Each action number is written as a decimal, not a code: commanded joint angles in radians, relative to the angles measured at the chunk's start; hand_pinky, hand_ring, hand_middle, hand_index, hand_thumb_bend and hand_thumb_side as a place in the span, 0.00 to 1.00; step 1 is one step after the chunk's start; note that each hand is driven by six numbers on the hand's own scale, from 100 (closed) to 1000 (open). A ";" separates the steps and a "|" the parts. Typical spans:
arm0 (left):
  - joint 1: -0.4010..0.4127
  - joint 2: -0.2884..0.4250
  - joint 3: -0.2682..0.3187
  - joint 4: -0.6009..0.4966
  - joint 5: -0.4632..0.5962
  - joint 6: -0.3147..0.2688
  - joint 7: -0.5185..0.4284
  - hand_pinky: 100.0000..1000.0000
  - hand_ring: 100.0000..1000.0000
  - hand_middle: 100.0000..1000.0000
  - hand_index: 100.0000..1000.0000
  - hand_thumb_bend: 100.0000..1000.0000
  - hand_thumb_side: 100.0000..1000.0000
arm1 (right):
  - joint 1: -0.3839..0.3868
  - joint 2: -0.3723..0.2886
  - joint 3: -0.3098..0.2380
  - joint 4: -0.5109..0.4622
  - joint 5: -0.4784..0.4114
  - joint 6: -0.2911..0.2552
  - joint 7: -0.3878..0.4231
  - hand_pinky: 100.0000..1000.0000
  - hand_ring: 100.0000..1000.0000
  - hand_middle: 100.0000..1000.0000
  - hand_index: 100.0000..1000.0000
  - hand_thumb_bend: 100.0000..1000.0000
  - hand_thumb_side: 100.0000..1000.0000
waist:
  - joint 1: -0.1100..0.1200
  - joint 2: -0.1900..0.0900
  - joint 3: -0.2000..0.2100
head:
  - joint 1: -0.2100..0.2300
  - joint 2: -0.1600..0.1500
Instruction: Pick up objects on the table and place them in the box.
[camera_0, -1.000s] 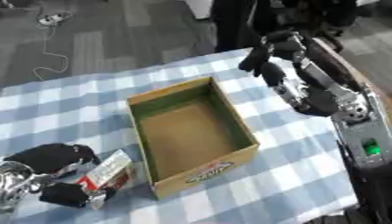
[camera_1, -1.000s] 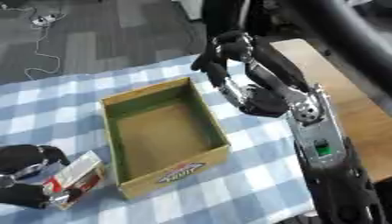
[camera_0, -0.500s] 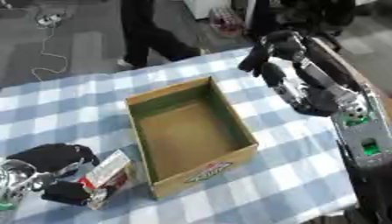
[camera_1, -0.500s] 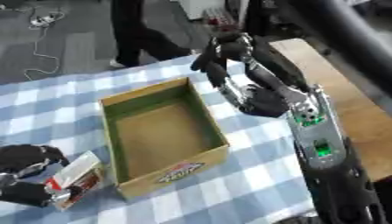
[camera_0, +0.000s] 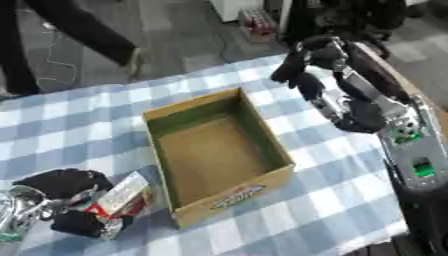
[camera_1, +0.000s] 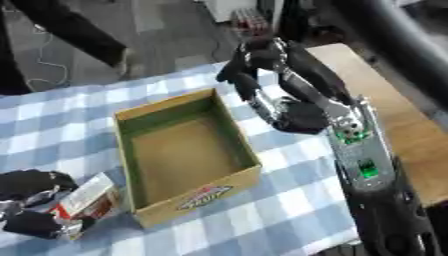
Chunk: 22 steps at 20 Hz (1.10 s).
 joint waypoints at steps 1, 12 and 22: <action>-0.019 0.008 -0.001 0.001 0.001 -0.008 0.001 0.71 0.69 0.82 0.87 0.25 1.00 | -0.016 -0.003 -0.003 -0.013 -0.009 0.000 0.003 0.32 0.38 0.46 0.65 0.00 1.00 | 0.002 -0.007 -0.002 | 0.001 -0.003; -0.023 0.007 -0.009 0.026 -0.035 -0.021 0.001 0.67 0.58 0.73 0.81 0.18 0.97 | -0.018 -0.002 -0.003 -0.013 -0.009 0.000 0.003 0.32 0.38 0.46 0.65 0.00 1.00 | 0.002 -0.007 -0.004 | 0.003 -0.003; -0.014 0.015 0.020 -0.159 0.084 -0.046 0.058 0.00 0.00 0.09 0.31 0.00 0.69 | -0.017 -0.003 -0.004 -0.013 -0.009 0.000 0.001 0.32 0.38 0.46 0.65 0.00 1.00 | 0.002 -0.007 -0.001 | 0.001 -0.003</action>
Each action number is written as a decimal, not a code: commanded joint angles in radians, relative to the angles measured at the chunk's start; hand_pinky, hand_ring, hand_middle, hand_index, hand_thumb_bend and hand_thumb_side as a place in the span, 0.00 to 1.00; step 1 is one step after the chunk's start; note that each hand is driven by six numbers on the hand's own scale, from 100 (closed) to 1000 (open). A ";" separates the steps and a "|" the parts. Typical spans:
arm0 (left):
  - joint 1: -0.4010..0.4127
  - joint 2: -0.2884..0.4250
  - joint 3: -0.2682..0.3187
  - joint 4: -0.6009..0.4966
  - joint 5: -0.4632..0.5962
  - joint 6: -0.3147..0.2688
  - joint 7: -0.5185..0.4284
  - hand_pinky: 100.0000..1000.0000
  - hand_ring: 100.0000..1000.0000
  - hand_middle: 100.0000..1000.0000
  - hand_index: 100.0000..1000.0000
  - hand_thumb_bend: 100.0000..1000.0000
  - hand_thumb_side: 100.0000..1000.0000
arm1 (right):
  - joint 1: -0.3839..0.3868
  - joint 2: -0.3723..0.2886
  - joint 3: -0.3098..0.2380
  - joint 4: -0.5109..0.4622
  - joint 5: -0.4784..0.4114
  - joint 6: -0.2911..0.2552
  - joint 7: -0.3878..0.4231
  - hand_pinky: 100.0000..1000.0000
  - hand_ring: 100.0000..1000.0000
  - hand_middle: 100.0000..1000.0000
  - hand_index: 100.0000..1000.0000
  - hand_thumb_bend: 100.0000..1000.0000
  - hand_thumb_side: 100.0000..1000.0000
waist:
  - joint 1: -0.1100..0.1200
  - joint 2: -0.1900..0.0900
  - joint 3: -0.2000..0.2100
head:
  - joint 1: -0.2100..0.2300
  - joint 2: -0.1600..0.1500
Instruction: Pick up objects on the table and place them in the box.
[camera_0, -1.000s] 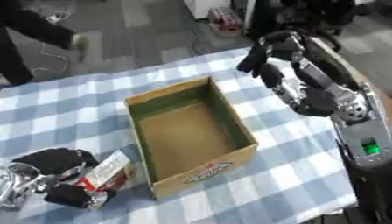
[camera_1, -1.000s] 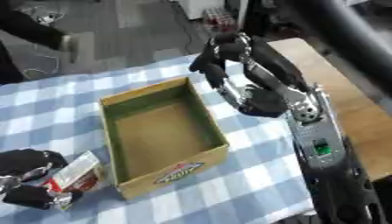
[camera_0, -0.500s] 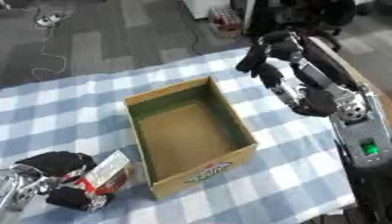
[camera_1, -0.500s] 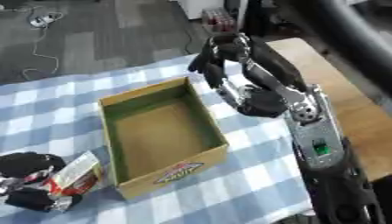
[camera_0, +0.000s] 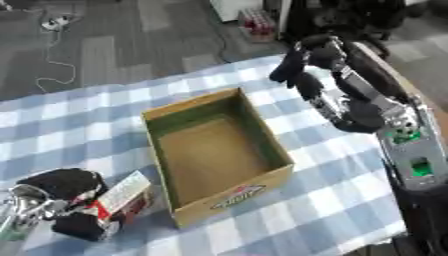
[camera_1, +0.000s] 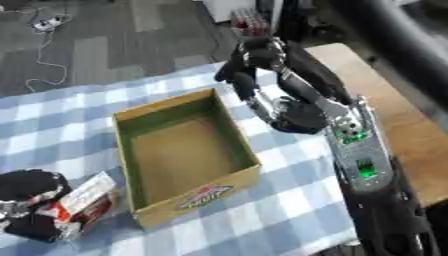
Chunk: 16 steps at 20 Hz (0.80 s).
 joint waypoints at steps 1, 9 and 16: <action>-0.005 0.016 0.021 -0.058 0.028 -0.020 0.051 0.00 0.00 0.02 0.28 0.00 0.67 | -0.014 -0.010 -0.006 -0.013 -0.009 0.001 0.000 0.32 0.38 0.46 0.65 0.00 1.00 | 0.002 -0.007 0.001 | 0.001 -0.003; 0.000 0.023 0.065 -0.107 0.032 -0.017 0.126 0.00 0.00 0.00 0.25 0.00 0.65 | -0.011 -0.011 -0.007 -0.013 -0.008 0.002 0.000 0.32 0.38 0.46 0.65 0.00 1.00 | 0.000 -0.007 0.007 | 0.001 -0.003; -0.037 0.041 0.094 -0.129 0.073 0.002 0.329 0.00 0.00 0.00 0.25 0.00 0.64 | -0.006 -0.015 -0.005 -0.013 -0.011 -0.002 -0.002 0.32 0.38 0.46 0.65 0.00 1.00 | 0.001 -0.011 0.011 | 0.000 -0.003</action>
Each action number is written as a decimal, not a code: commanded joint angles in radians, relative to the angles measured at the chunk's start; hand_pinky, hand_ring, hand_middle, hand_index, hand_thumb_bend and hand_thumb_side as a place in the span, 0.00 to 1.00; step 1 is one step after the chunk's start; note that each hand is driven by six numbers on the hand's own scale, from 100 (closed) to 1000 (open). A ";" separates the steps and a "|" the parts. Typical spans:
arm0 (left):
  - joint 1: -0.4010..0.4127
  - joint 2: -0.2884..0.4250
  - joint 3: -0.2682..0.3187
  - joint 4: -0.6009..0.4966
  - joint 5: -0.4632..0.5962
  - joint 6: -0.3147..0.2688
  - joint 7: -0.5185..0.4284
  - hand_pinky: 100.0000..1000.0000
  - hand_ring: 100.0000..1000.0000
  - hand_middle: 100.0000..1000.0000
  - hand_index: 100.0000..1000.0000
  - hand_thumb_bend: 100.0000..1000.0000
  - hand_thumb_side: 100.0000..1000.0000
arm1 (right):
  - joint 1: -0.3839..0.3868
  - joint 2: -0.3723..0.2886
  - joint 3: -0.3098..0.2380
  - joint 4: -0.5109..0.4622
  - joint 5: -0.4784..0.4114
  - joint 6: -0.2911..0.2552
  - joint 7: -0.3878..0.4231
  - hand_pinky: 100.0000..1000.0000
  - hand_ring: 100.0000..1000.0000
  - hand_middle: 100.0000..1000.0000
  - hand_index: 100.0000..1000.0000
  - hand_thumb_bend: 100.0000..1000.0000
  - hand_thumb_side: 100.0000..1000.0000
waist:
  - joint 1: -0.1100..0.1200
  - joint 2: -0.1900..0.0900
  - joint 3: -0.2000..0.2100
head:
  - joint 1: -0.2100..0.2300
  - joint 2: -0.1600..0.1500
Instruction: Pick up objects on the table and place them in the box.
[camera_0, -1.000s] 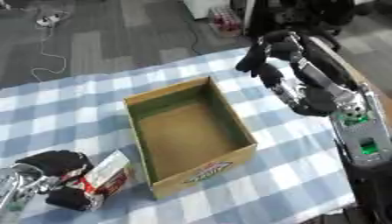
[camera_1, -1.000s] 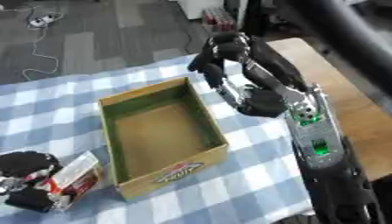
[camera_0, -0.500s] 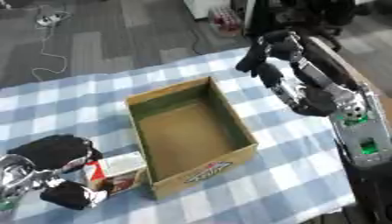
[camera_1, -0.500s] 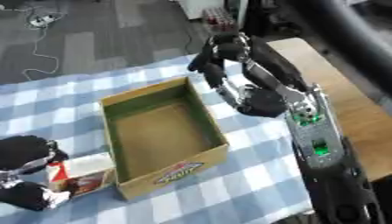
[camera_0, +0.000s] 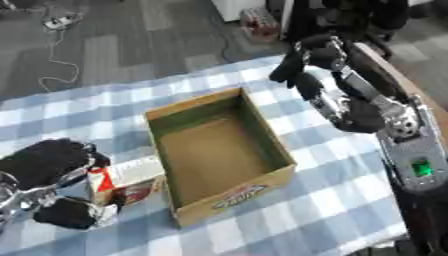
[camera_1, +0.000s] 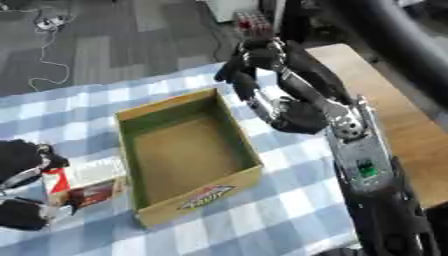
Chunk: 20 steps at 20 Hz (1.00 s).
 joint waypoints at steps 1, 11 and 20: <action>-0.027 0.038 -0.006 -0.022 0.046 0.000 0.143 0.00 0.00 0.00 0.24 0.00 0.63 | -0.007 -0.015 -0.003 -0.013 -0.013 -0.004 -0.001 0.32 0.38 0.46 0.65 0.00 1.00 | 0.001 -0.011 0.000 | 0.002 -0.003; -0.181 0.047 -0.208 0.176 0.130 -0.143 0.406 0.00 0.00 0.02 0.30 0.00 0.73 | -0.022 -0.002 0.007 -0.013 -0.026 -0.013 0.008 0.32 0.38 0.46 0.65 0.00 1.00 | 0.005 -0.007 -0.029 | 0.015 -0.022; -0.202 -0.006 -0.243 0.411 0.015 -0.400 0.238 1.00 0.92 0.96 1.00 0.21 1.00 | -0.031 0.003 0.013 -0.013 -0.036 -0.018 0.020 0.32 0.38 0.46 0.65 0.00 1.00 | 0.007 -0.005 -0.038 | -0.003 -0.031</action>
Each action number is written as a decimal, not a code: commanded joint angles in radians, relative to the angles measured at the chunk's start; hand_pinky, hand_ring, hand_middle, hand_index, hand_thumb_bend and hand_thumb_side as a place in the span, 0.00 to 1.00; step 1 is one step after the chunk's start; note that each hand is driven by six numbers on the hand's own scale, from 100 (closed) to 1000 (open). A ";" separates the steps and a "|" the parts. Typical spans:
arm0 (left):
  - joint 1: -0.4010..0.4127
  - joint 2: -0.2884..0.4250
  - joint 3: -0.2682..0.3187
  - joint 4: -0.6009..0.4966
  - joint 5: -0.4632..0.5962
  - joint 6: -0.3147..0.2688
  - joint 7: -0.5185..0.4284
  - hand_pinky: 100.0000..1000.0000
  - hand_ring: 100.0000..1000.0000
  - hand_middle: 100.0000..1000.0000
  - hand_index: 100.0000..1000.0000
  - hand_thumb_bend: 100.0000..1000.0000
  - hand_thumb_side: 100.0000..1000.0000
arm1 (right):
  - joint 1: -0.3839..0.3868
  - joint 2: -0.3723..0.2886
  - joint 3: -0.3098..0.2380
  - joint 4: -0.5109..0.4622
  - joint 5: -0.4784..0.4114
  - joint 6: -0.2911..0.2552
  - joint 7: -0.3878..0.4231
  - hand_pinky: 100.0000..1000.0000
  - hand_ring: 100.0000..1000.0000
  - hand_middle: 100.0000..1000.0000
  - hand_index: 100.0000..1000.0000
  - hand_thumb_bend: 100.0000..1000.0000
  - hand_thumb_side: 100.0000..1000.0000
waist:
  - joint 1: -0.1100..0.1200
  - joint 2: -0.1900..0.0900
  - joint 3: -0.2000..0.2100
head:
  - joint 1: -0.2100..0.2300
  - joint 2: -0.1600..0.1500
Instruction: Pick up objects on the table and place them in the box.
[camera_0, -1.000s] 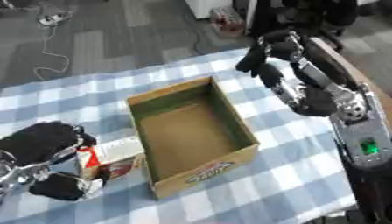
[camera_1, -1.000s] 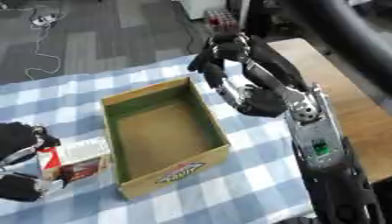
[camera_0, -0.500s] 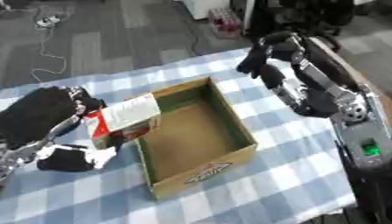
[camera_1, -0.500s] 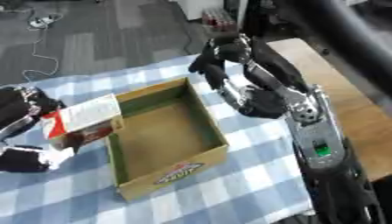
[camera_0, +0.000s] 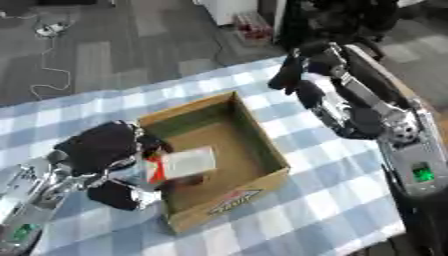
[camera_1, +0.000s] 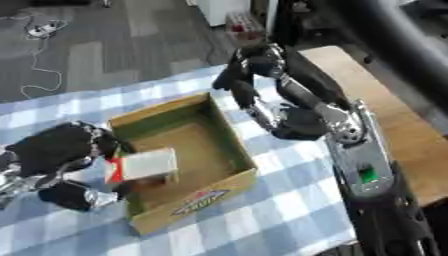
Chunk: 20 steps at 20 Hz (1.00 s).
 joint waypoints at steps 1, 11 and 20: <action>0.002 0.010 0.029 0.000 0.005 -0.038 -0.007 0.98 0.91 0.94 0.99 0.19 1.00 | -0.019 -0.007 0.000 -0.013 -0.006 -0.001 0.003 0.32 0.38 0.46 0.65 0.00 1.00 | 0.001 -0.006 0.000 | -0.013 -0.016; 0.225 0.142 0.302 -0.411 0.178 0.200 0.336 0.74 0.68 0.79 0.89 0.13 1.00 | -0.001 -0.023 -0.012 -0.013 0.003 0.003 -0.007 0.32 0.38 0.46 0.65 0.00 1.00 | -0.005 -0.007 0.033 | -0.040 -0.029; 0.259 0.068 0.399 -0.421 0.603 0.112 0.861 0.28 0.42 0.54 0.64 0.06 0.89 | 0.039 -0.043 -0.025 -0.013 0.011 0.003 -0.032 0.32 0.38 0.46 0.63 0.00 1.00 | -0.033 -0.006 0.082 | -0.060 -0.035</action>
